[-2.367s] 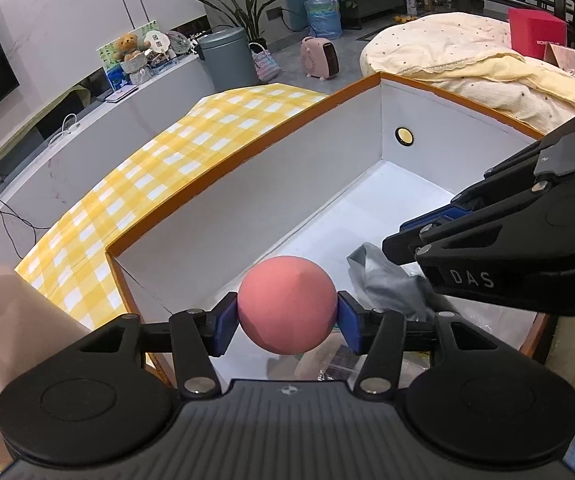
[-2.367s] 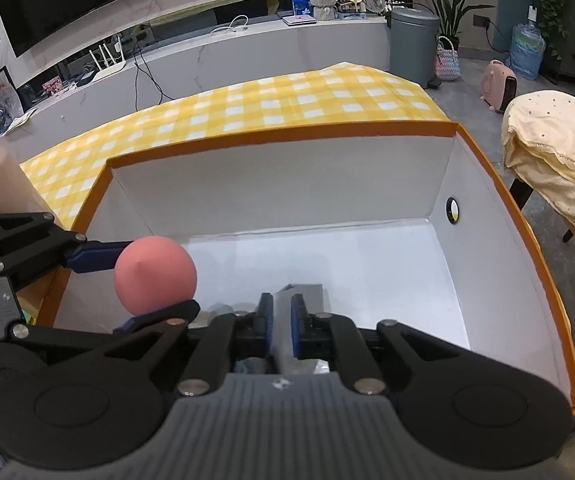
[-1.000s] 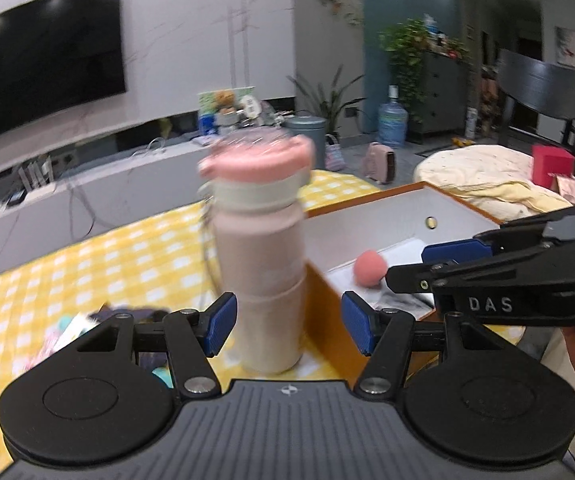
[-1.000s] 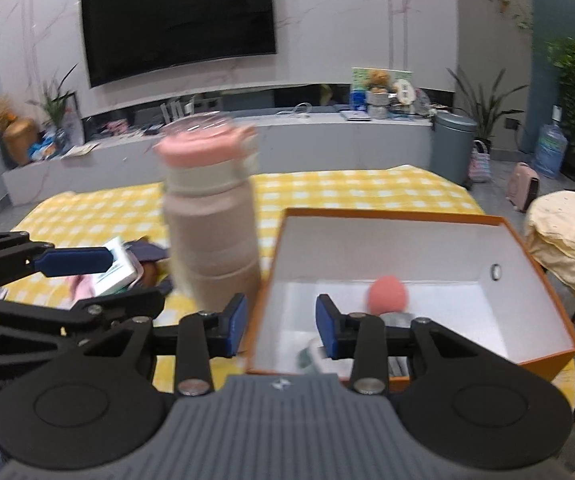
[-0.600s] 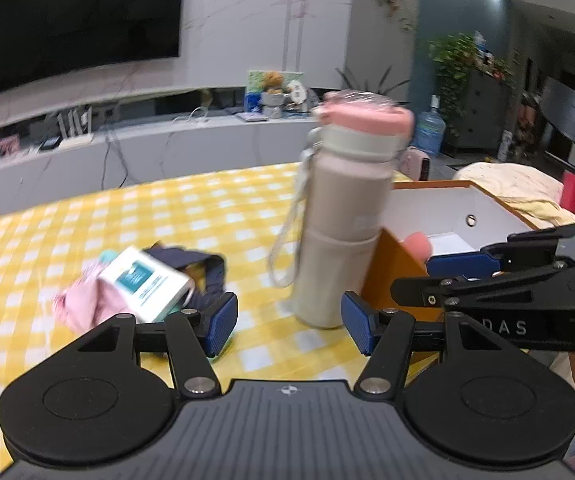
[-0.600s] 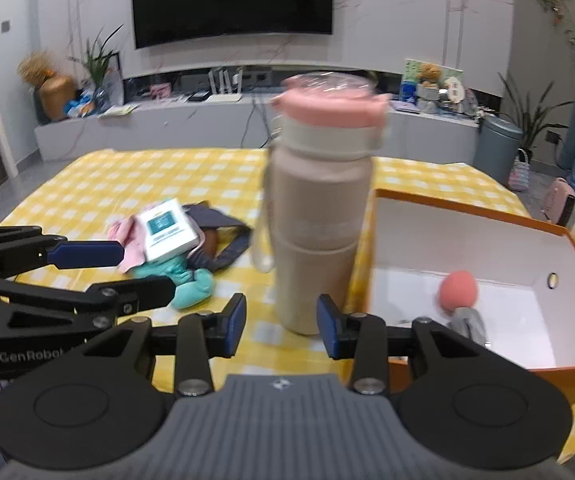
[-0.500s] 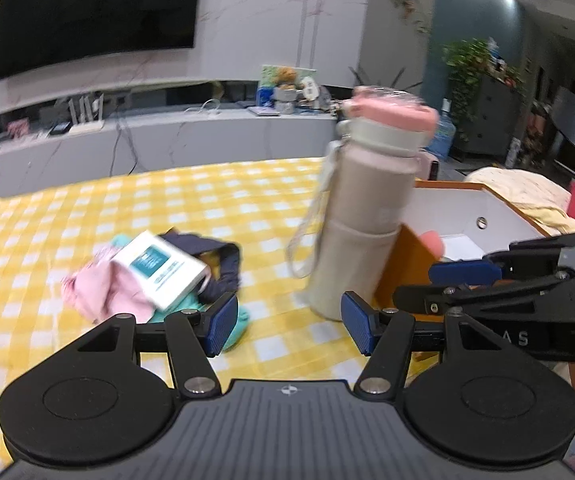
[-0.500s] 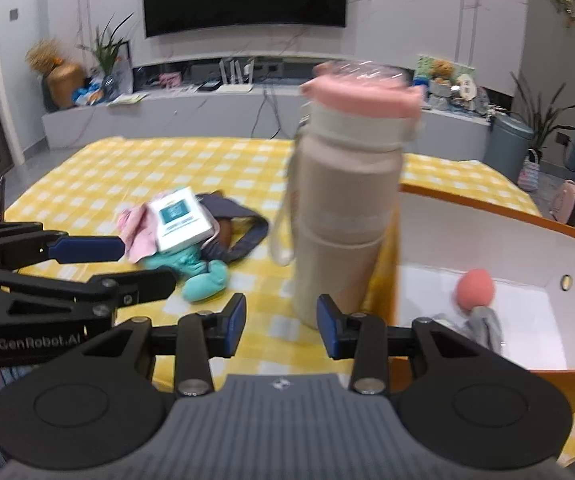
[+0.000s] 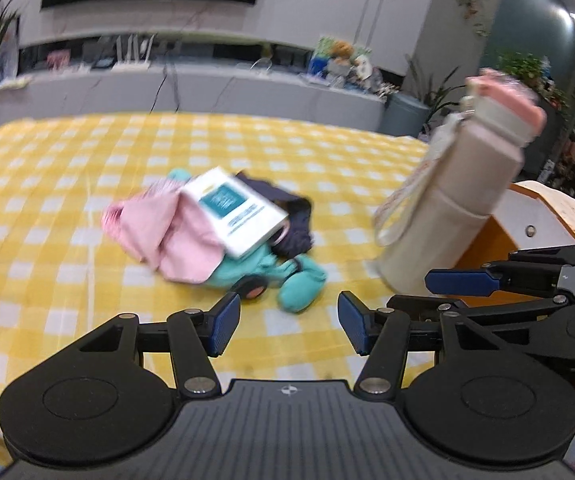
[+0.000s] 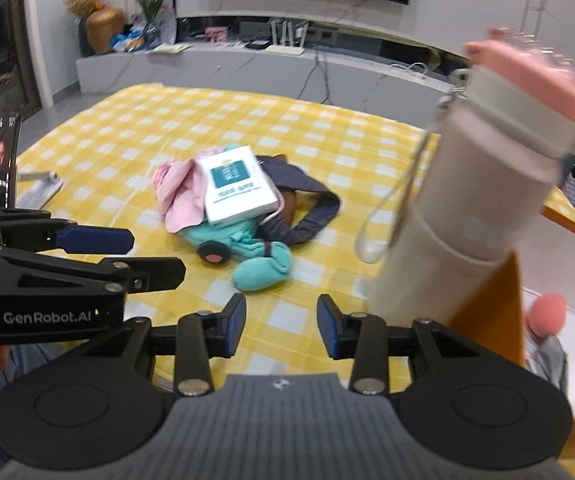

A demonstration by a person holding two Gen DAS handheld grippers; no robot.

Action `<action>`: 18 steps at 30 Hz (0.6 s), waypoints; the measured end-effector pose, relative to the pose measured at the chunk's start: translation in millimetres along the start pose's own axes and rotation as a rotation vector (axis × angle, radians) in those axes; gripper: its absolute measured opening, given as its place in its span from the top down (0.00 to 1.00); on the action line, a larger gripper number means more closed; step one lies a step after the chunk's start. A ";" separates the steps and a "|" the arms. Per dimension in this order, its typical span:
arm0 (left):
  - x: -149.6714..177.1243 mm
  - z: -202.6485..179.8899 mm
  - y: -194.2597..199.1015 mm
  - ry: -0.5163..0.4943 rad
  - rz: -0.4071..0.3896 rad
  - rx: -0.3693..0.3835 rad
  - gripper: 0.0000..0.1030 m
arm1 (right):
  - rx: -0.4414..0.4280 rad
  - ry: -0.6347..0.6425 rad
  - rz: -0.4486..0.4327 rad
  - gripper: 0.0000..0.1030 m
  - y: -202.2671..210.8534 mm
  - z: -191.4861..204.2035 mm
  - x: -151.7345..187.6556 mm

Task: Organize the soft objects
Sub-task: 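Move both open tools back over the remaining pile, then grasp the pink cloth with the left tool while the right tool grasps the white tissue pack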

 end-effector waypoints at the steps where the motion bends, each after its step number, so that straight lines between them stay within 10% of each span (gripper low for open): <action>1: -0.1 5.5 -2.0 0.020 0.008 -0.002 0.36 | -0.004 0.008 0.006 0.62 -4.6 2.5 -1.2; 18: -48.7 67.4 -55.2 0.122 0.013 -0.142 0.26 | -0.022 0.107 -0.006 0.46 -71.4 12.1 -49.7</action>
Point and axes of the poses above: each gripper's, at about its wrist camera, not at the fingertips, and y roughly against the way its jaws point, z to its left, x to its underside, the point moved 3 cm from there along -y, roughly the way its jaws point, and after that the axes turned 2 degrees about z, right-handed, at the moved point
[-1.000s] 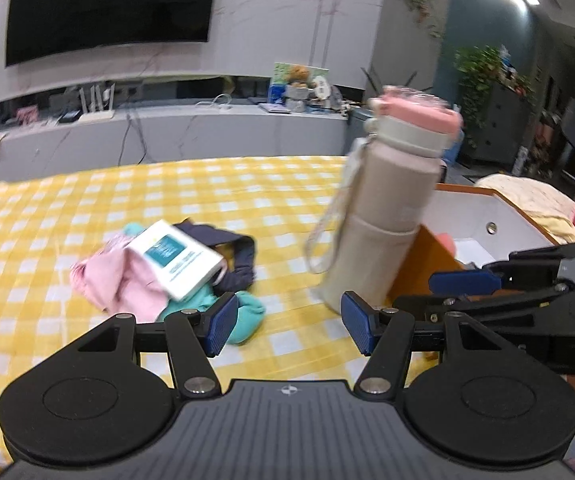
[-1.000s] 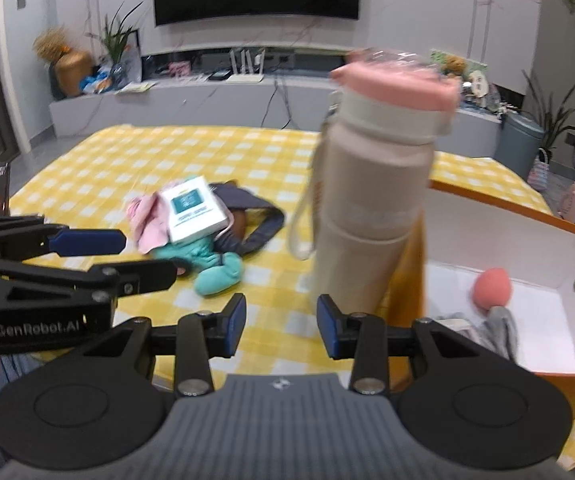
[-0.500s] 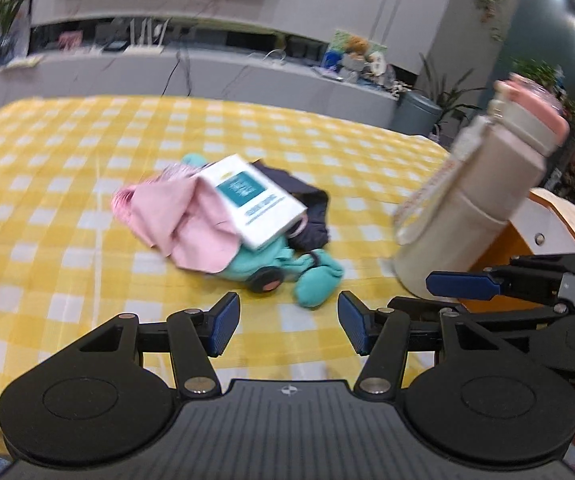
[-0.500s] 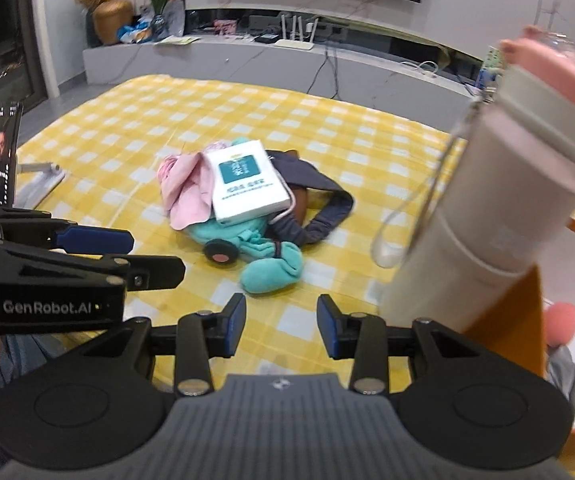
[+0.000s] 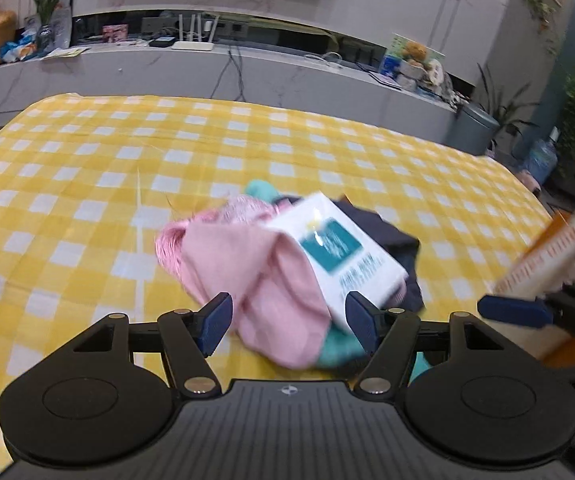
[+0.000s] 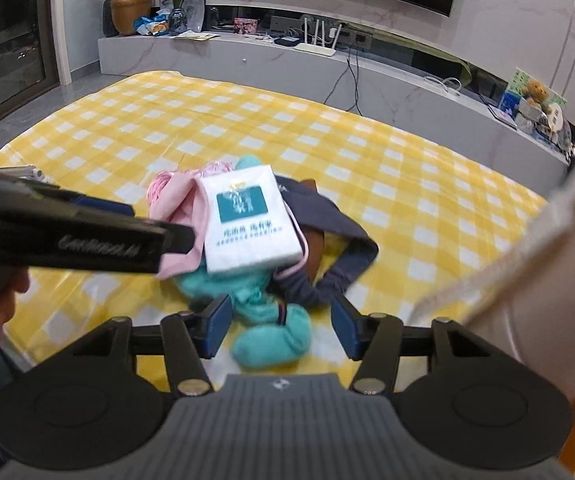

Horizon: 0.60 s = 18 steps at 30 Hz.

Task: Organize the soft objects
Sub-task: 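Grasp the pink cloth with the left tool while the right tool grasps the white tissue pack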

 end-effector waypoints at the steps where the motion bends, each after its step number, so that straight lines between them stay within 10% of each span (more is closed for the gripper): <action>1: -4.5 1.5 -3.0 0.009 -0.005 0.003 0.26 | 0.001 0.008 -0.006 0.45 -3.2 0.4 -4.0; 11: -25.0 16.0 -42.4 0.112 0.025 -0.004 0.39 | 0.004 0.030 -0.025 0.45 -41.6 4.0 -37.1; 16: -23.6 22.6 -36.9 0.142 0.005 0.028 0.88 | -0.009 0.039 -0.029 0.44 -47.2 7.2 -40.5; 18: -21.2 27.2 -29.1 0.152 -0.001 0.019 0.92 | -0.021 0.040 -0.033 0.42 -49.7 8.8 -42.5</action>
Point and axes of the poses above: each gripper's, at about its wrist camera, not at the fingertips, and y roughly against the way its jaws point, z to its left, x to its underside, the point moved 3 cm from there along -y, roughly the way its jaws point, and after that the axes turned 2 degrees about z, right-handed, at the moved point
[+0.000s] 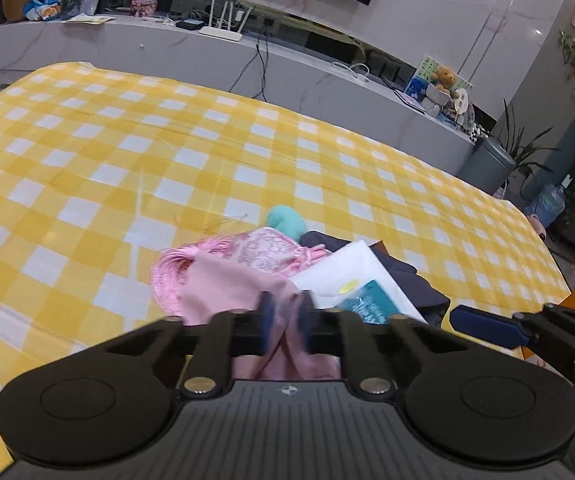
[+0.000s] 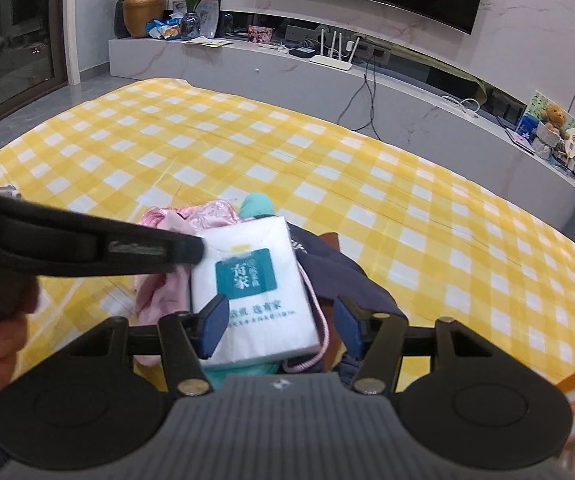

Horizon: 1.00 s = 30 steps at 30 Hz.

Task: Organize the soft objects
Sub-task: 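Grasp the pink cloth with the left tool while the right tool grasps the white tissue pack, then carry the pink cloth with the left tool while the right tool carries the tissue pack to the box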

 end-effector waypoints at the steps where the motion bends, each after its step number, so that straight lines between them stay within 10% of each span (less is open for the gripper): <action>1: 1.4 3.0 4.3 0.008 -0.003 -0.006 0.93 | -0.006 0.001 -0.003 0.39 -1.1 0.9 -0.8; 8: 14.0 23.2 13.6 0.018 0.047 -0.072 0.87 | -0.034 0.045 0.006 0.31 -19.0 16.2 -1.8; 12: 12.9 23.5 12.8 0.035 0.024 -0.084 0.41 | -0.026 0.043 0.002 0.31 -24.4 16.6 -2.4; 15: 11.5 23.4 6.8 0.030 0.022 -0.104 0.40 | -0.041 0.015 0.010 0.31 -28.1 12.9 -3.4; 18: 12.8 24.3 -0.1 0.032 0.042 -0.094 0.46 | -0.044 0.018 0.012 0.32 -31.5 13.4 -2.1; 24: 16.5 17.1 9.9 -0.011 0.030 -0.089 0.95 | -0.007 0.099 -0.029 0.42 -21.1 21.7 2.0; 30: 15.0 3.4 42.5 -0.034 -0.043 -0.073 0.98 | -0.032 0.061 -0.074 0.43 15.2 17.6 4.0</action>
Point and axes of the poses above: each gripper's, at about its wrist camera, not at the fingertips, and y roughly against the way its jaws point, z to its left, x to its underside, the point moved 3 cm from there along -y, roughly the way its jaws point, and after that the axes turned 2 degrees about z, right-handed, at the moved point
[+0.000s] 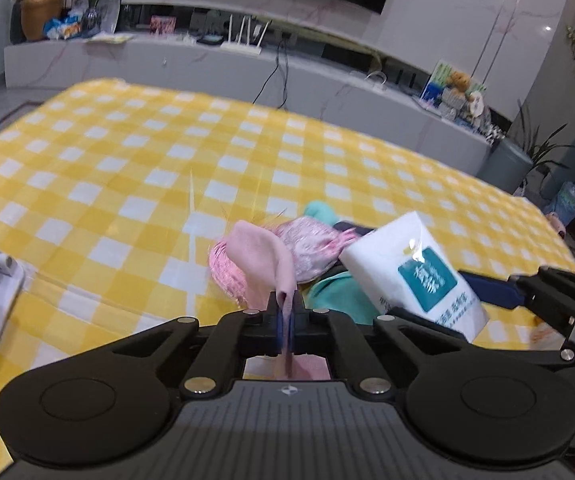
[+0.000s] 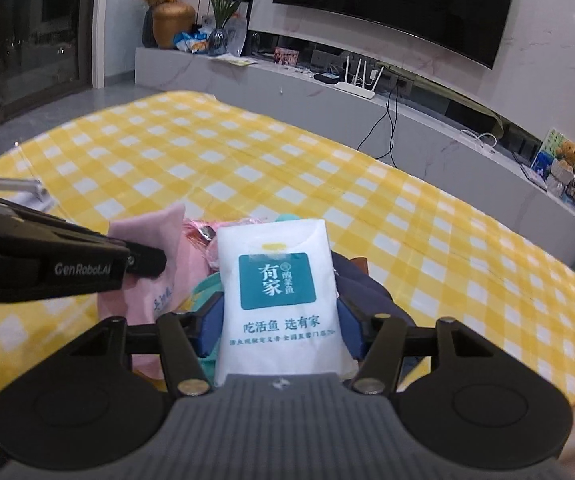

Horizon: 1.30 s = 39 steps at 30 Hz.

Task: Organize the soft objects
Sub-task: 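Carry the pink cloth with the left tool while the right tool carries the tissue pack to the box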

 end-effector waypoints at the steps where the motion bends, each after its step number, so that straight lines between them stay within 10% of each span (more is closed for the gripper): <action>1: 0.6 -3.2 7.3 -0.008 -0.009 0.007 0.98 | -0.006 -0.018 -0.002 0.43 6.4 -1.9 1.8; 17: 54.1 -62.8 88.9 -0.137 0.030 0.174 0.98 | -0.036 -0.143 -0.039 0.43 144.7 -19.1 62.8; 39: 73.4 -232.8 115.9 -0.452 0.035 0.495 0.98 | 0.224 -0.353 -0.079 0.43 262.6 -127.0 149.4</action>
Point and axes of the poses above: each gripper's, at about its wrist camera, not at the fingertips, and y roughly against the way its jaws point, z to its left, x to its underside, the point moved 3 cm from there along -y, roughly the way its jaws point, and after that the axes turned 2 degrees about z, right-handed, at the moved point
